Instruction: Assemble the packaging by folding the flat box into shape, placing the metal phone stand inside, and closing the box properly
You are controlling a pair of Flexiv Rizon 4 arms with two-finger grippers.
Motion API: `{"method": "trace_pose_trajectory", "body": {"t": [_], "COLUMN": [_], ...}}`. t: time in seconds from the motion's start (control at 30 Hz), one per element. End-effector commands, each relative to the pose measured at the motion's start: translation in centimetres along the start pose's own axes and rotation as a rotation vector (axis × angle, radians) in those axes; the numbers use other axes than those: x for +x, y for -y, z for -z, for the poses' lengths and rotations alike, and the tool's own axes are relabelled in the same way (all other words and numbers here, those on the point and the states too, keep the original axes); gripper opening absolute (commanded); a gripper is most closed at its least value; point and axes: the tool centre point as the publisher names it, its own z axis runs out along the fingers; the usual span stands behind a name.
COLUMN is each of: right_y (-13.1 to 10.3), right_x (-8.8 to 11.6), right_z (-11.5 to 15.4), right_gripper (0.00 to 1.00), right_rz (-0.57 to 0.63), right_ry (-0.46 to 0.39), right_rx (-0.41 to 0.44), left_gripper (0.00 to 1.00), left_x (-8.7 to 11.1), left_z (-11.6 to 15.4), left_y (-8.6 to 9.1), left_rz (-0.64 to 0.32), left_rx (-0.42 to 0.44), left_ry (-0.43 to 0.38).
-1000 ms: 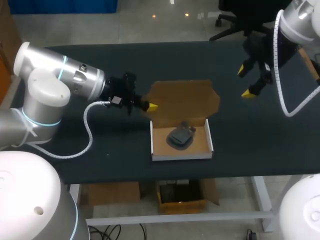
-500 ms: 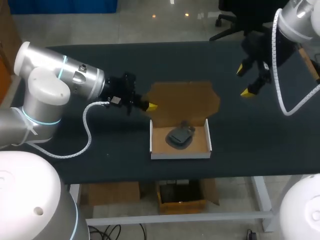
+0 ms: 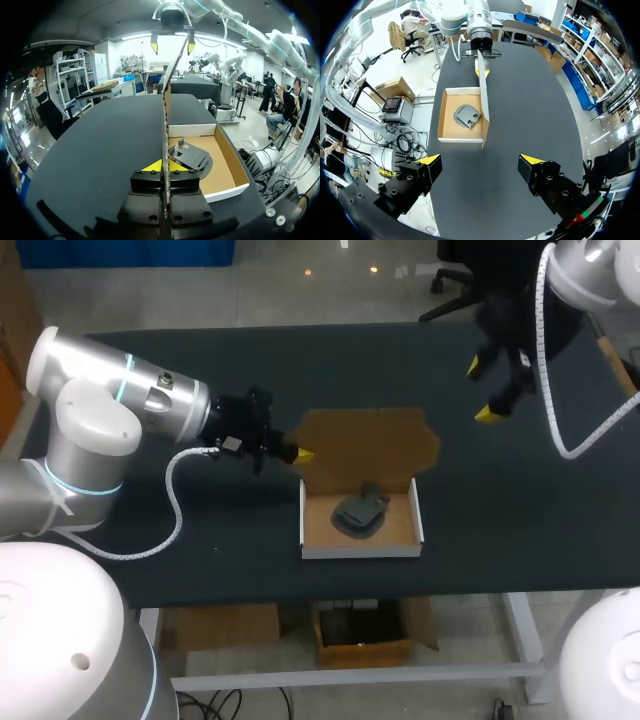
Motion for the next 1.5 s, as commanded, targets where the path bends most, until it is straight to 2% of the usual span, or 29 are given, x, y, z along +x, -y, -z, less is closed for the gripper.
{"method": "trace_pose_trajectory", "body": {"t": [0.03, 0.27, 0.43, 0.7, 0.73, 0.77, 0.8, 0.87, 0.93, 1.03, 1.13, 1.17, 1.33, 1.5], "right_y": [-1.5, -3.2, -4.4, -7.9, -8.4, -8.9, -9.3, -10.1, -10.9, -11.9, -12.7, -12.9, -13.4, -13.8], "right_x": [-1.6, -5.0, -7.2, -10.6, -11.0, -11.4, -11.8, -12.4, -12.9, -13.3, -13.2, -13.1, -12.2, -10.8], "right_z": [0.6, 0.4, -0.4, -2.2, -2.3, -2.5, -2.7, -3.0, -3.2, -3.6, -4.3, -4.6, -6.0, -7.5], "right_gripper": [1.0, 1.0, 1.0, 1.0, 0.93, 0.76, 0.69, 0.8, 0.87, 0.8, 0.56, 0.52, 0.45, 0.47], "right_rz": [0.007, 0.023, 0.021, 0.078, 0.085, 0.094, 0.103, 0.11, 0.12, 0.13, 0.132, 0.13, 0.126, 0.137], "right_ry": [-0.014, -0.041, -0.104, -0.142, -0.143, -0.142, -0.146, -0.155, -0.162, -0.163, -0.166, -0.168, -0.184, -0.192], "right_rx": [0.028, 0.087, 0.103, 0.156, 0.166, 0.17, 0.167, 0.18, 0.195, 0.204, 0.23, 0.245, 0.289, 0.322], "left_gripper": [0.0, 0.0, 0.0, 0.0, 0.0, 0.0, 0.0, 0.0, 0.0, 0.0, 0.0, 0.0, 0.0, 0.0], "left_x": [0.0, 0.0, 0.0, 0.0, 0.0, 0.0, 0.0, 0.0, 0.0, 0.0, 0.0, 0.0, 0.0, 0.0], "left_z": [0.0, 0.0, 0.0, 0.0, 0.0, 0.0, 0.0, 0.0, 0.0, 0.0, 0.0, 0.0, 0.0, 0.0], "left_y": [-0.1, -0.1, -0.1, -0.1, -0.1, -0.1, -0.1, -0.1, -0.1, -0.1, -0.1, -0.1, -0.1, -0.1], "left_rz": [-0.001, -0.001, -0.001, -0.001, -0.001, -0.001, -0.001, -0.001, -0.001, -0.001, -0.001, -0.001, -0.001, -0.001], "left_rx": [0.001, 0.001, 0.001, 0.001, 0.001, 0.001, 0.001, 0.001, 0.001, 0.001, 0.001, 0.001, 0.001, 0.001], "left_ry": [0.0, 0.0, 0.0, 0.0, 0.0, 0.0, 0.0, 0.0, 0.0, 0.0, 0.0, 0.0, 0.0, 0.0]}}
